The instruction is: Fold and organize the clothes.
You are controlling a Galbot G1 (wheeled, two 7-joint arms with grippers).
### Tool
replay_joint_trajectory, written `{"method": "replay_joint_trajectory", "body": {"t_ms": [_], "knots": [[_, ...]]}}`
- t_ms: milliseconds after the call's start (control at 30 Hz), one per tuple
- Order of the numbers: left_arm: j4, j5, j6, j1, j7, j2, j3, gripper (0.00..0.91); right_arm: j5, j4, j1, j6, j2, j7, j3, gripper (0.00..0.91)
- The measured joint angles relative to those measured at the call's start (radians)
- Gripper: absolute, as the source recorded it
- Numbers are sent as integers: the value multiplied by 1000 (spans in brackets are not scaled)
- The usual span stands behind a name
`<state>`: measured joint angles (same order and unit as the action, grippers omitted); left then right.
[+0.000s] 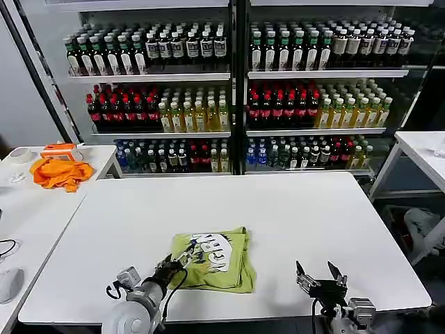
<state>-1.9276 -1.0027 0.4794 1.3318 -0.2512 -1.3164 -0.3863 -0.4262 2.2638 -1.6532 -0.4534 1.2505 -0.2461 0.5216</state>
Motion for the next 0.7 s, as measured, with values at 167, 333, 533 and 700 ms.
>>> {"method": "replay_joint_trajectory", "body": {"t_ms": [167, 333, 533, 700], "knots": [[17, -83, 6, -3, 10, -17, -20, 20, 0, 4, -5, 0, 4, -1, 5, 907], [20, -157, 10, -5, 12, -37, -45, 20, 0, 6, -10, 0, 12, -1, 5, 907], [17, -240, 9, -7, 17, -62, -79, 20, 1, 7, -11, 0, 18, -1, 4, 907], [8, -302, 7, 1, 21, -85, -107, 20, 0, 7, -7, 0, 19, -2, 4, 907]]}}
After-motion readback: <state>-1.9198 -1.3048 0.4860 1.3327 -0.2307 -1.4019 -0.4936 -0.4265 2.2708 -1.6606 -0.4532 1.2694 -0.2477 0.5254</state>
